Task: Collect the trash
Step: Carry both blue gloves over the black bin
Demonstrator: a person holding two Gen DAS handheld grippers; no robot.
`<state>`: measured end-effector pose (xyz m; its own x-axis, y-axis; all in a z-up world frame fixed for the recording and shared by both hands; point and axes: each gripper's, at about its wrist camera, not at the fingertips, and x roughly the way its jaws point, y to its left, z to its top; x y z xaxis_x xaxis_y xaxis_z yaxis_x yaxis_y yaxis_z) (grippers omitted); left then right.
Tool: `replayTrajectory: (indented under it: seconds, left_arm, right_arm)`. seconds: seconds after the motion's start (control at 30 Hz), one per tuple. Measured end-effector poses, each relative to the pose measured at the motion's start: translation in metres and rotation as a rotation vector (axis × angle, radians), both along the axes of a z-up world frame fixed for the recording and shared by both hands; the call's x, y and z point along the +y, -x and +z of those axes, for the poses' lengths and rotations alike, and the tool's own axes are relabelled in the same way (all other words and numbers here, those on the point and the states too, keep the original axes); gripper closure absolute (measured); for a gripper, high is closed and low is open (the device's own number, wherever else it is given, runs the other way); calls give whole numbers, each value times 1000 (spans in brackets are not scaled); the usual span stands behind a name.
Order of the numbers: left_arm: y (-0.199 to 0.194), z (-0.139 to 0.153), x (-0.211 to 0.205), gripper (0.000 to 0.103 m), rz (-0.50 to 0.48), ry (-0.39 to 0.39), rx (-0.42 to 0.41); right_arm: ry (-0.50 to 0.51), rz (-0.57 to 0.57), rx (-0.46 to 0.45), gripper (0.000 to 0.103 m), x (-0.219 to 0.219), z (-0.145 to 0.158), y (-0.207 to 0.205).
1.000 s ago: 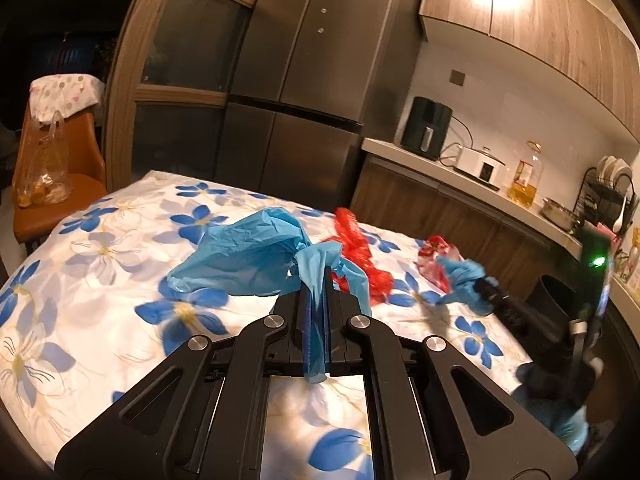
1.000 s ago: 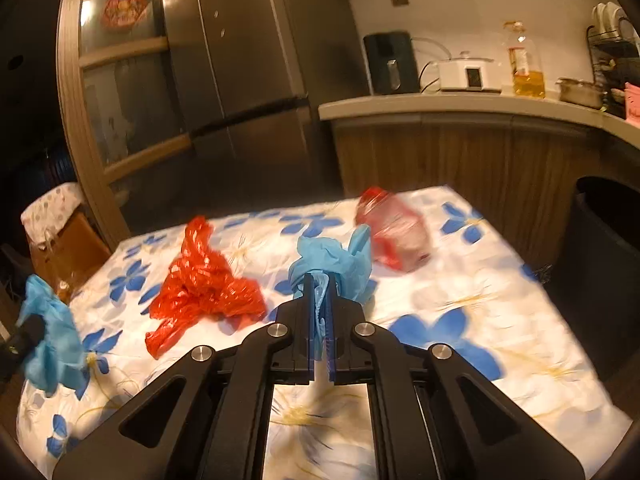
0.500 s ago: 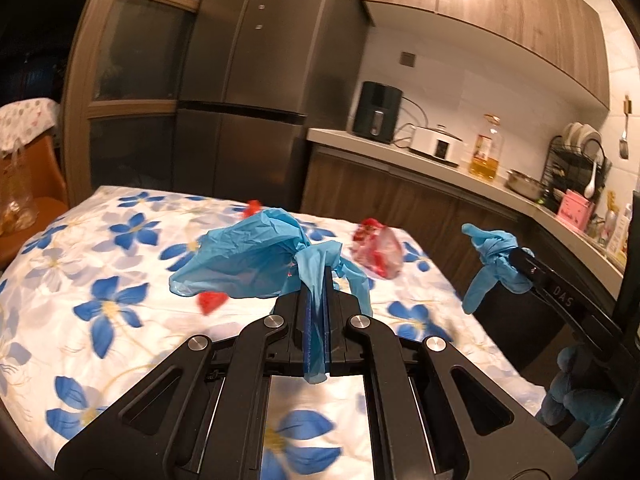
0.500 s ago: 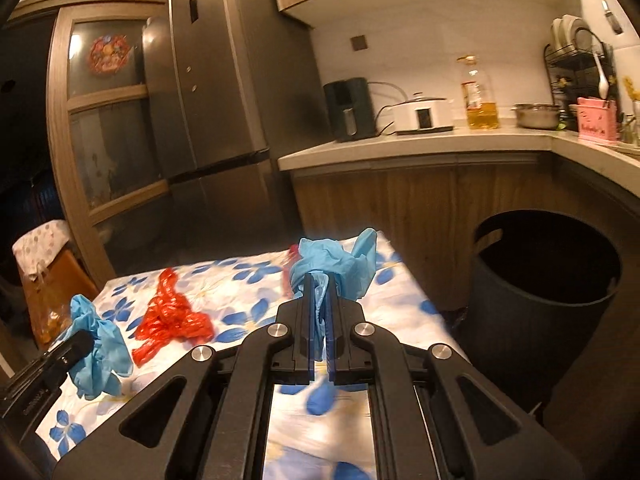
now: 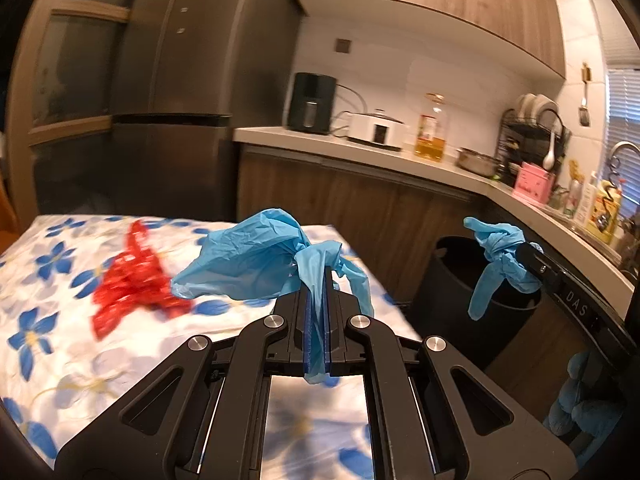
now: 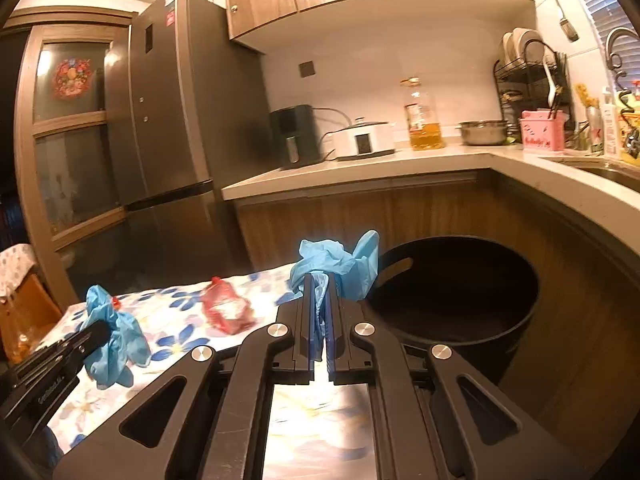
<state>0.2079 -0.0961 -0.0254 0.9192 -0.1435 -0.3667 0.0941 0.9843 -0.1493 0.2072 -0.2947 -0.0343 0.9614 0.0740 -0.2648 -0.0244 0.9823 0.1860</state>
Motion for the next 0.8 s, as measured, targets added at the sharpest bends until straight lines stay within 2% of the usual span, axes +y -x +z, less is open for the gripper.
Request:
replayTrajectory:
  seconds: [0.43, 0.8]
  left_arm:
    - [-35, 12, -77, 100, -124, -39, -34]
    - [-55, 21, -122, 100, -200, -44, -64]
  right_arm:
    - [14, -103, -25, 98, -46, 4, -2]
    - [-6, -157, -41, 98, -75, 8, -7]
